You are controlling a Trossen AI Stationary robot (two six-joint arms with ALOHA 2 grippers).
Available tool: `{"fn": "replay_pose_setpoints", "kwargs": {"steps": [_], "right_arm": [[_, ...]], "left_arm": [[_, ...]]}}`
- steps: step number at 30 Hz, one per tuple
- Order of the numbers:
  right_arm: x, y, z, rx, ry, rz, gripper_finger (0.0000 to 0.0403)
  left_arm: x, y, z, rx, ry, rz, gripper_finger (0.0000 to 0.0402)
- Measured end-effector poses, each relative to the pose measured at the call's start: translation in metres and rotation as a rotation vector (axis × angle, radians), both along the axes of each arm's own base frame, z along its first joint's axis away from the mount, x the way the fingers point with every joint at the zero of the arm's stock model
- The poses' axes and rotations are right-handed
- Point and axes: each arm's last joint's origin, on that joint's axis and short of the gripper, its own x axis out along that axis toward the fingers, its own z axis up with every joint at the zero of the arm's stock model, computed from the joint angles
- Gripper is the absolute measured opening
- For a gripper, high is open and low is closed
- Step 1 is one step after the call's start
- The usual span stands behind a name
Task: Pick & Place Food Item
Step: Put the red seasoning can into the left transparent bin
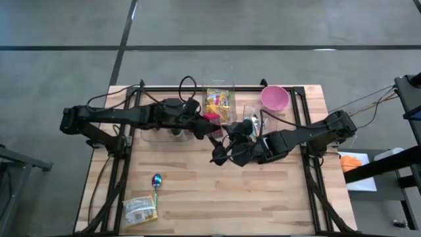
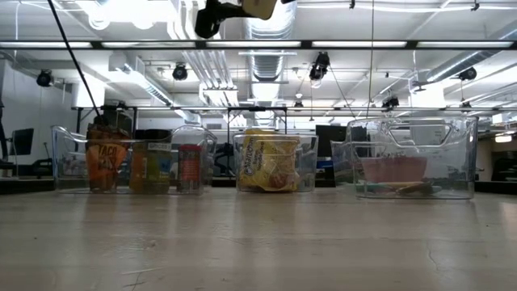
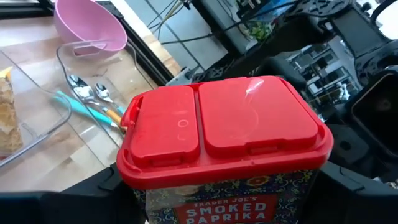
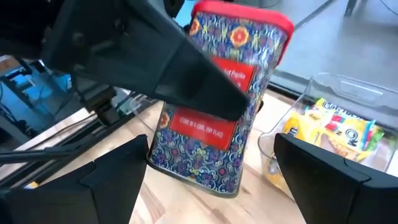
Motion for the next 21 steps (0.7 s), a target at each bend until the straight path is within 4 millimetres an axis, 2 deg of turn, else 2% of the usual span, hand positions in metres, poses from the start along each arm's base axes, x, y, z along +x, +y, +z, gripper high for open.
{"fn": "replay_pose_setpoints", "kwargs": {"steps": [16,21], "right_arm": [[0.008,-0.014,-0.003,0.080,-0.003,0.029,0.0339],[0.009,-0.013,-0.003,0.101,0.002,0.057,0.0309]], "left_arm": [[0.001,-0.001,-0.005,0.069,0.031,-0.069,0.0299],[0.001,-0.003,-0.004,0.107,0.020,-0.138,0.0299]]}}
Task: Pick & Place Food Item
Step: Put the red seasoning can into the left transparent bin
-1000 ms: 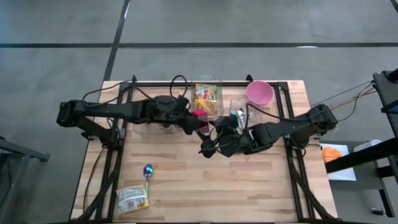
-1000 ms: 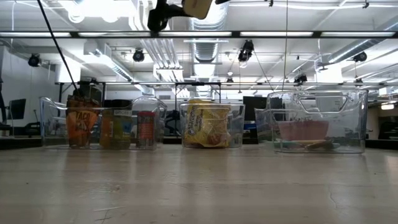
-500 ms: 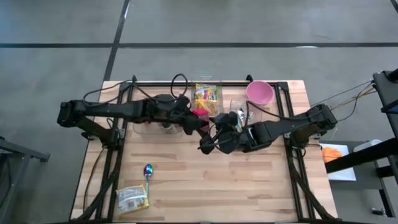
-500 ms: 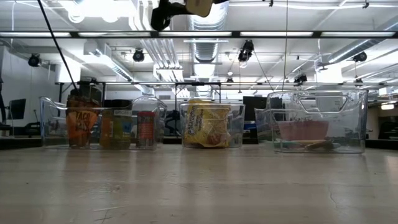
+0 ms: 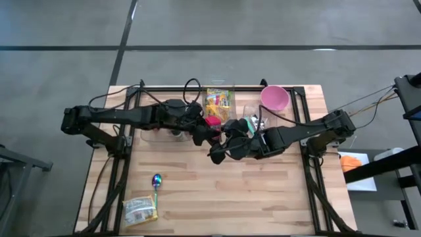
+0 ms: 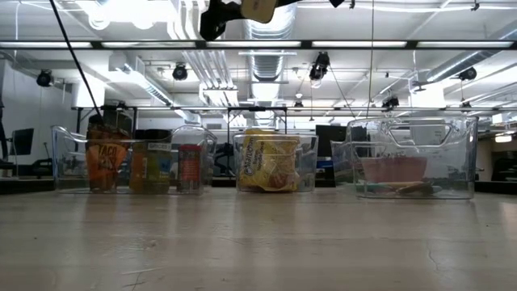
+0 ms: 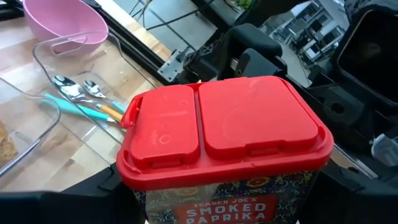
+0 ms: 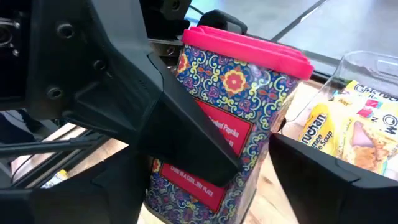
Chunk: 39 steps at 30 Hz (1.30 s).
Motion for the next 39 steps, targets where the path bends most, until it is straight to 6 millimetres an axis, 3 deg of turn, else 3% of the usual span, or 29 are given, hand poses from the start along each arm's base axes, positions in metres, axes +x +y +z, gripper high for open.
{"fn": "replay_pose_setpoints", "kwargs": {"steps": [8,18,27,39], "right_arm": [[0.000,-0.002,-0.001,0.023,-0.011,-0.034,0.0240],[0.000,-0.006,-0.003,0.076,-0.017,-0.060,0.0251],[0.000,-0.014,-0.005,0.124,-0.019,-0.102,0.0210],[0.000,-0.016,-0.005,0.120,-0.012,-0.098,0.0206]], "left_arm": [[0.000,0.001,-0.001,-0.014,0.010,0.004,0.0299],[0.000,0.001,-0.003,-0.067,0.028,0.012,0.0299],[-0.001,0.002,-0.004,-0.091,0.040,0.064,0.0298],[-0.001,0.002,-0.004,-0.102,0.045,0.099,0.0298]]}}
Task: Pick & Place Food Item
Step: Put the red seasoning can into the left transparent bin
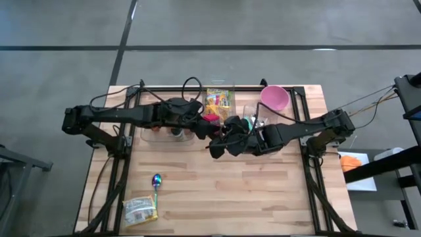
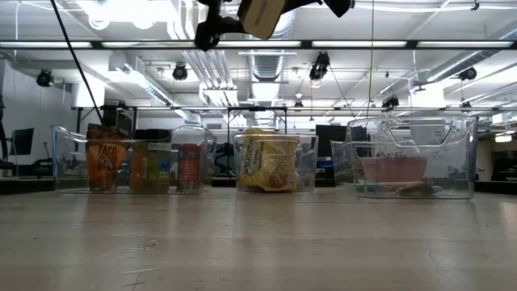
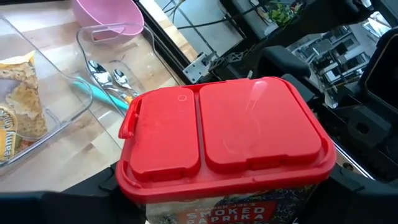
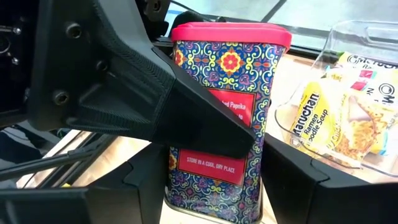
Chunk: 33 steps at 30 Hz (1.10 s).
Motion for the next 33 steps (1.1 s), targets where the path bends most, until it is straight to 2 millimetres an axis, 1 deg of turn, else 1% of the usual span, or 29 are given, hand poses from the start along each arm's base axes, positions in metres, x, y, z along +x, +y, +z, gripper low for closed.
{"fn": "replay_pose_setpoints", "kwargs": {"steps": [2,3,5,7,9,13,16,19,25,33], "right_arm": [[0.0000,-0.0002,-0.0001,0.005,0.003,0.008,0.0205],[-0.0001,-0.0001,-0.0001,0.005,0.008,0.016,0.0205],[-0.0018,-0.0001,-0.0020,-0.005,0.042,0.039,0.0200],[-0.0028,0.0005,-0.0033,-0.010,0.062,0.053,0.0198],[-0.0029,0.0008,-0.0038,-0.001,0.068,0.064,0.0197],[-0.0026,0.0001,-0.0037,0.000,0.067,0.064,0.0198],[-0.0028,0.0003,-0.0040,-0.010,0.078,0.073,0.0195],[-0.0026,0.0003,-0.0039,-0.018,0.082,0.082,0.0182],[-0.0022,0.0005,-0.0036,-0.024,0.081,0.088,0.0182],[-0.0031,0.0026,-0.0014,-0.030,0.078,0.109,0.0182]], "left_arm": [[0.0000,0.0001,-0.0002,-0.008,0.002,0.007,0.0302],[-0.0002,0.0000,-0.0004,-0.009,0.004,0.006,0.0317],[-0.0018,-0.0011,-0.0006,-0.013,0.016,-0.023,0.0359],[-0.0036,-0.0023,0.0019,-0.013,0.009,-0.032,0.0383],[-0.0035,-0.0027,0.0018,-0.019,0.009,-0.041,0.0374],[-0.0032,-0.0019,0.0011,-0.017,0.014,-0.034,0.0334],[-0.0035,-0.0019,0.0006,-0.017,0.020,-0.034,0.0322],[-0.0033,-0.0019,0.0005,-0.017,0.020,-0.033,0.0330],[-0.0029,-0.0019,0.0001,-0.014,0.020,-0.035,0.0366],[-0.0035,-0.0021,0.0005,-0.004,0.020,-0.049,0.0371]]}}
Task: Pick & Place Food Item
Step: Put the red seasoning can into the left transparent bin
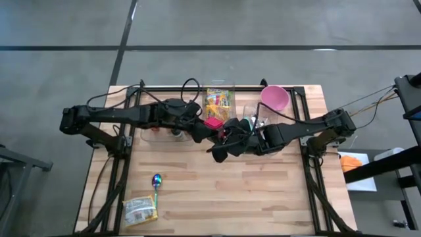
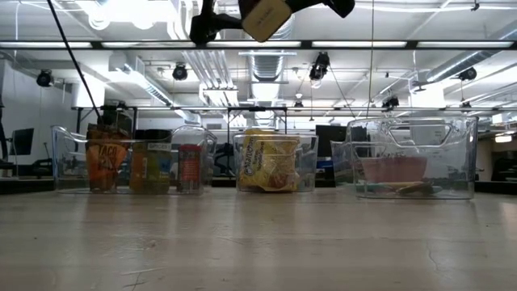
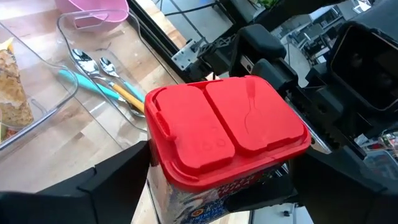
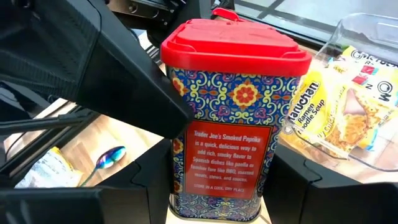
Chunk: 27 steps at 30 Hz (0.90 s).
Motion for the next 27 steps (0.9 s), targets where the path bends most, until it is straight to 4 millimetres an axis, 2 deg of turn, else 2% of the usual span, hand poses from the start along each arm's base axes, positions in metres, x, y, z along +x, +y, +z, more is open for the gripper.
{"fn": "replay_pose_setpoints", "kwargs": {"steps": [5,14,22,27], "right_arm": [[-0.004,0.002,0.005,0.007,0.009,0.068,0.0182],[-0.012,0.007,0.025,0.138,-0.035,0.340,0.0182],[-0.011,0.011,0.021,0.234,-0.009,0.452,0.0182],[-0.009,0.013,0.020,0.262,-0.010,0.480,0.0182]], "left_arm": [[-0.002,-0.001,0.002,0.050,-0.009,-0.072,0.0372],[-0.014,-0.009,0.010,0.213,-0.067,-0.428,0.0372],[-0.023,-0.013,0.015,0.210,-0.029,-0.585,0.0372],[-0.027,-0.013,0.021,0.221,-0.001,-0.619,0.0372]]}}
